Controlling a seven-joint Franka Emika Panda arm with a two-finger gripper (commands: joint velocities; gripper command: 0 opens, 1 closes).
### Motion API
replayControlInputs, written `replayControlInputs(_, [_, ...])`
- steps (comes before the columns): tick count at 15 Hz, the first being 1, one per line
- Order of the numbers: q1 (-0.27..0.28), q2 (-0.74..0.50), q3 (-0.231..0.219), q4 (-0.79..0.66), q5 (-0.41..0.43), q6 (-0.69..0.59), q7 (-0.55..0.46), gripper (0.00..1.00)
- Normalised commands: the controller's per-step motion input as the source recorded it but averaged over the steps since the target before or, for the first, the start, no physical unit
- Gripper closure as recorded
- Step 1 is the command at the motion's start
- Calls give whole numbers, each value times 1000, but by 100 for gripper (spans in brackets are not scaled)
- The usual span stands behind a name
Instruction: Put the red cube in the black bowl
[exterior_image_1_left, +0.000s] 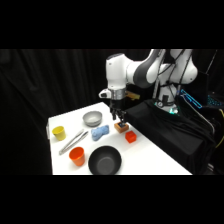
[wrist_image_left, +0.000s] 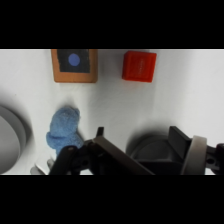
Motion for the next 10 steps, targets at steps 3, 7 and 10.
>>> replayControlInputs(3, [41,-147,45,-350,-51,400,238,0])
replayControlInputs(7, [41,-78,50,-299,-110,342,253,0])
replayControlInputs(10, [56,-11,57,-241,-112,312,239,0])
